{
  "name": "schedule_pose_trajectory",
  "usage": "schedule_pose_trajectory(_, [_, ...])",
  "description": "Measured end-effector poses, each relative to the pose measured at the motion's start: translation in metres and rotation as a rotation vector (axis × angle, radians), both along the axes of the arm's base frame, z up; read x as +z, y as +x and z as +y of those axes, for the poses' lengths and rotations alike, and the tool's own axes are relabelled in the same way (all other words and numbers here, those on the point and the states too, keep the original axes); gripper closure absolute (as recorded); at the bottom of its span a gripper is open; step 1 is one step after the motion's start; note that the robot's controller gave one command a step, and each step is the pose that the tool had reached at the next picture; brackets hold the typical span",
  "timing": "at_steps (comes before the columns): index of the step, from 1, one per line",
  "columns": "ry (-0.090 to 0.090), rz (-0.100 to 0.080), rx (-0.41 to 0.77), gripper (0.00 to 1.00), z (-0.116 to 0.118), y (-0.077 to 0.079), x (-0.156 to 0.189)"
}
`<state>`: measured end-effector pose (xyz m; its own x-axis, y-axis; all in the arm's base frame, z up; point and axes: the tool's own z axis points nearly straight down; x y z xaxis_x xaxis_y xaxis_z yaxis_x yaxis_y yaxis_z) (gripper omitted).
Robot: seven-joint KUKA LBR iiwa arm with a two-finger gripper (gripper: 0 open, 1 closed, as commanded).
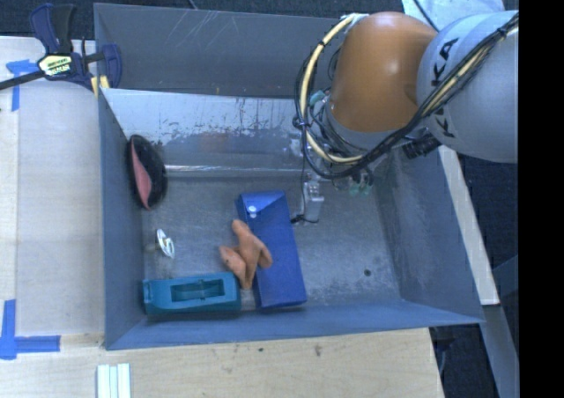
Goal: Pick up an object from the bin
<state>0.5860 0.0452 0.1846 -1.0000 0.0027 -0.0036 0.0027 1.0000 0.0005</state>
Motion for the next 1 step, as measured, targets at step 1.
schedule_pose_trajectory(1, [0.0,0.0,0.0,0.0,0.0,0.0,0.0])
